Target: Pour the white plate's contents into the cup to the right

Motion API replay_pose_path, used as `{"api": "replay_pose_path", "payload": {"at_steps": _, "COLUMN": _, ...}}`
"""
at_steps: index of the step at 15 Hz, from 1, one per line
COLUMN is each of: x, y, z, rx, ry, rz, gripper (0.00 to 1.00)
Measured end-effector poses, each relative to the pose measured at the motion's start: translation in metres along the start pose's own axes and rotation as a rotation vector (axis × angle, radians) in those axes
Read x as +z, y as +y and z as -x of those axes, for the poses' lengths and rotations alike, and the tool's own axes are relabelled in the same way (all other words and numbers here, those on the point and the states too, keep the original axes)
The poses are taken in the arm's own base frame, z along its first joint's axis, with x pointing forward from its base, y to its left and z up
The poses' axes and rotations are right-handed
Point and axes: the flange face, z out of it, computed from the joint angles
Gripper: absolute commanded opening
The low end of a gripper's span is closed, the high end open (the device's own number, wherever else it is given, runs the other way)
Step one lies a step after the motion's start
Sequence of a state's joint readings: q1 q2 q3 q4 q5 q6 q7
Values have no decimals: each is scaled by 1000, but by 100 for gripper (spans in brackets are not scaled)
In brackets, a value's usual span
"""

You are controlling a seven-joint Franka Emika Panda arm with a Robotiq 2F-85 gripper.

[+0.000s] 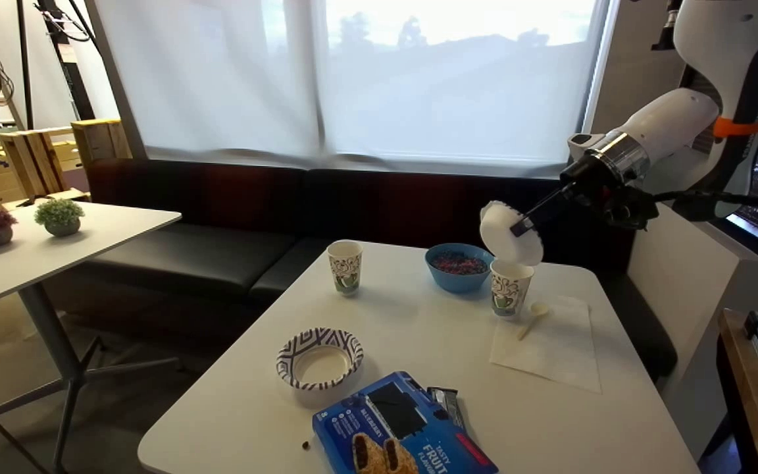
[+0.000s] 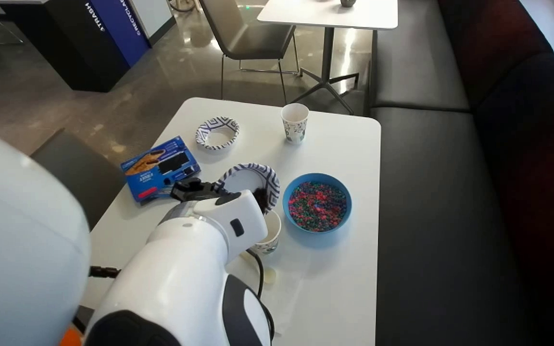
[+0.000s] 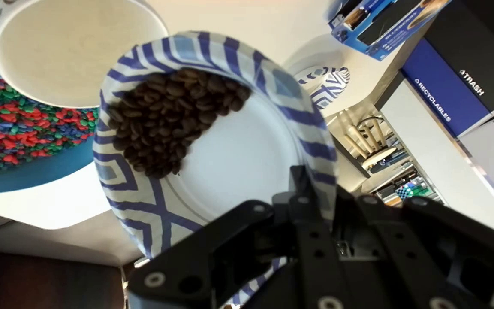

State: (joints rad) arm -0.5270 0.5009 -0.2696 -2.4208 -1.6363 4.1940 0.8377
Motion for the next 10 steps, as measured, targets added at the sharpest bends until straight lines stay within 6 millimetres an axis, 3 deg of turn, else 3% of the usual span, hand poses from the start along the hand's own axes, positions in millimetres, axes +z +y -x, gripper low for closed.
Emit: {"api": "replay_pose_path", "payload": {"at_steps": 10, "x": 7, "y": 8, "z": 0, "rx": -4, "ry": 9, "rz": -26, "gripper": 2}}
